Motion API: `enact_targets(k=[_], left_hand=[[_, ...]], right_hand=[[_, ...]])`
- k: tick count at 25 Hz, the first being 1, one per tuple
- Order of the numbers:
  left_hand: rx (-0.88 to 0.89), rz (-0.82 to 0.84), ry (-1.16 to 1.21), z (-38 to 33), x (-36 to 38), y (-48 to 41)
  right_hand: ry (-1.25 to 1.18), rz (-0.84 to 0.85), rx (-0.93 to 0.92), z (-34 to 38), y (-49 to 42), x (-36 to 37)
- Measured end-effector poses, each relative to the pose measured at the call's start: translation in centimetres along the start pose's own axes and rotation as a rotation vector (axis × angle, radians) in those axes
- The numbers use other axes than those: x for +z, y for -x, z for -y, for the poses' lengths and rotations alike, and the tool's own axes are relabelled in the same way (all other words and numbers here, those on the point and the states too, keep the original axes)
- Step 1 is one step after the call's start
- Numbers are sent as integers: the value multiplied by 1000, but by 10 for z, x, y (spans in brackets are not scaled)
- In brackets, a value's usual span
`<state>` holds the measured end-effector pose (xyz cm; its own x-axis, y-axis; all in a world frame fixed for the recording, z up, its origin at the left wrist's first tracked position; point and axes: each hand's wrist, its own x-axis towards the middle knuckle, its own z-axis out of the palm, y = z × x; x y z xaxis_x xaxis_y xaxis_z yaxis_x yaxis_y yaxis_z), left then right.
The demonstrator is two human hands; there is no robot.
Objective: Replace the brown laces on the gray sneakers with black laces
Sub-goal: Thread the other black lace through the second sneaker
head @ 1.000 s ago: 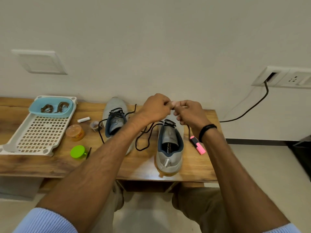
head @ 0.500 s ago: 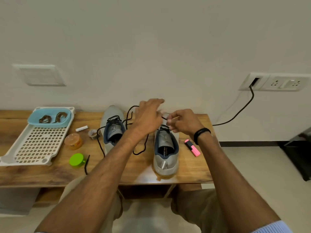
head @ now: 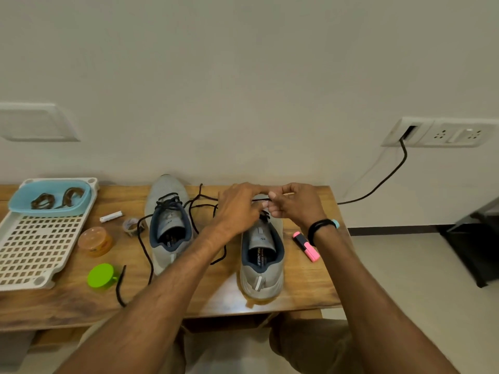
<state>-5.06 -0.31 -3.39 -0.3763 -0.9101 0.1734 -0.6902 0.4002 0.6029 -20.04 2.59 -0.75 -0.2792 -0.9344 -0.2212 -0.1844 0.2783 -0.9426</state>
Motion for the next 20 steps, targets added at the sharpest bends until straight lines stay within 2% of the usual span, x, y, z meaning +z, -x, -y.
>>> enact_targets(k=[2,5,9,11,13,15,17,20], left_hand=[[33,-14,133,-3,5,-1],[-12,-109,245,-5,4,4],[-65,-121,220,1,2,7],[-108,-93,181,5,6,8],[-153,-44,118,5,14,11],[-173,-14,58,3,21,13],[-176,-19,40,2,25,14],[-206,-11,76,1,30,13]], right_hand=[[34,-45,3,-5,-3,4],[82,-61,-36,-8,-5,10],[4,-39,-50,-17,-6,17],[322,-111,-75,-24,-6,20],[722,-82,3,-33,3,24],[865,-26,63,-40,10,27],[811,-55,74,-43,5,24],[461,-83,172,-46,-4,15]])
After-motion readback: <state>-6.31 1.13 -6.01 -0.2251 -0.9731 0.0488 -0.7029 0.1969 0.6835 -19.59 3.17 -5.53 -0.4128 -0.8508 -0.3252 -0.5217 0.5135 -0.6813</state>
